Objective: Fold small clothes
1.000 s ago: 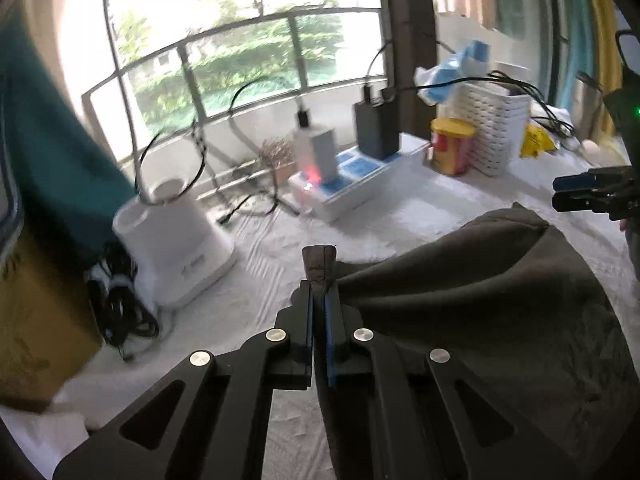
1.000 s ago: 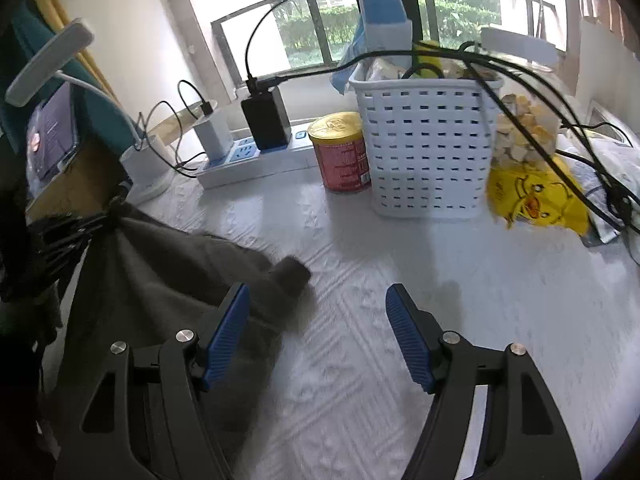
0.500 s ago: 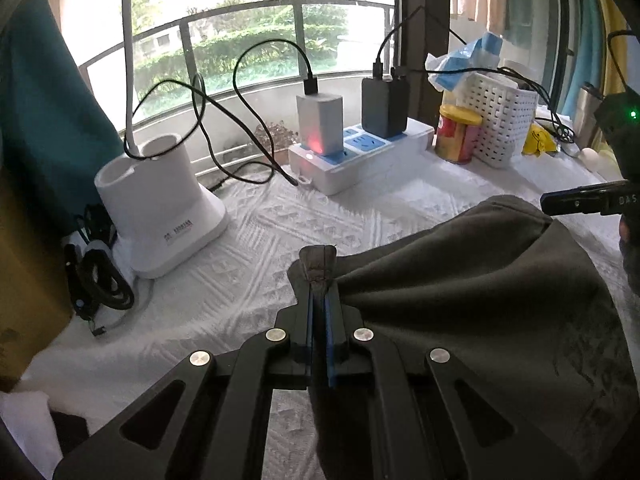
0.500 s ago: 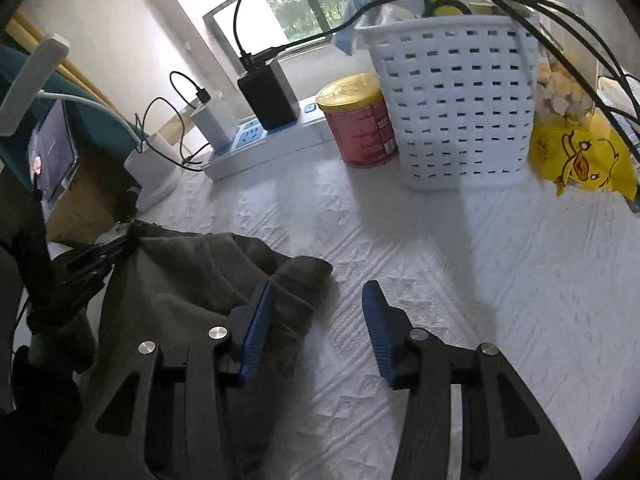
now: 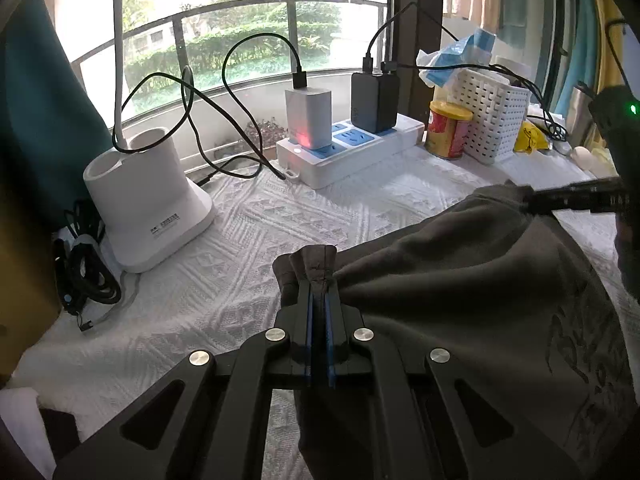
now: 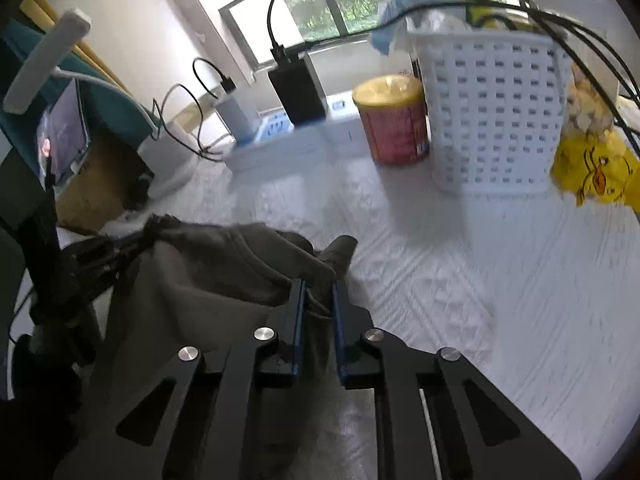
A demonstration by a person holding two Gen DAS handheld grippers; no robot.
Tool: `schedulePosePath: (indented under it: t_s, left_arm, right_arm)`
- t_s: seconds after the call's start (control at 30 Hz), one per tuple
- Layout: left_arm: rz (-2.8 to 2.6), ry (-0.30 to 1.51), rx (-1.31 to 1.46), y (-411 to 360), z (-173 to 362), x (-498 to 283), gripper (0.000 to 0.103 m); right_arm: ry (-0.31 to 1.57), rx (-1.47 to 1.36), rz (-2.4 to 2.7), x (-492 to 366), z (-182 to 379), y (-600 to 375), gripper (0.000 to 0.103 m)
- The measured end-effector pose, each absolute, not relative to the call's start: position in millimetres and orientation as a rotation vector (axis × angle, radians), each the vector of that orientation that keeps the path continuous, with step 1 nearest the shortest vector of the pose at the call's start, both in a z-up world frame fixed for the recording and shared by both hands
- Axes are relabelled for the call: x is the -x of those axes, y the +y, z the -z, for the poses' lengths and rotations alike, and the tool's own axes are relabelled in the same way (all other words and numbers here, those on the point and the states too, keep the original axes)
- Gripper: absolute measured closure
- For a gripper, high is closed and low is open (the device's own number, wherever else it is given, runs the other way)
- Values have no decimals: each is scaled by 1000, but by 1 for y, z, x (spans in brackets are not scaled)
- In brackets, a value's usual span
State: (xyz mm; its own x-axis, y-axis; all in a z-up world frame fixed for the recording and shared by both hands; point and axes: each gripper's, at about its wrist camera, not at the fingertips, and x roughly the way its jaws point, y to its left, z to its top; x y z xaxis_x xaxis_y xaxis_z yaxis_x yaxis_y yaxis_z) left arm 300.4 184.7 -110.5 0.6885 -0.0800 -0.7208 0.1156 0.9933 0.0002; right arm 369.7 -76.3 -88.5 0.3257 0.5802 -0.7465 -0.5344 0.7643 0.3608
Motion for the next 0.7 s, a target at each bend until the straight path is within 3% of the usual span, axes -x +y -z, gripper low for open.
schedulePosePath:
  t_s: [0.7]
  left_arm:
    - [121, 837, 19, 193, 114, -304, 97]
  right_arm:
    - [981, 8, -678, -403, 104, -56, 93]
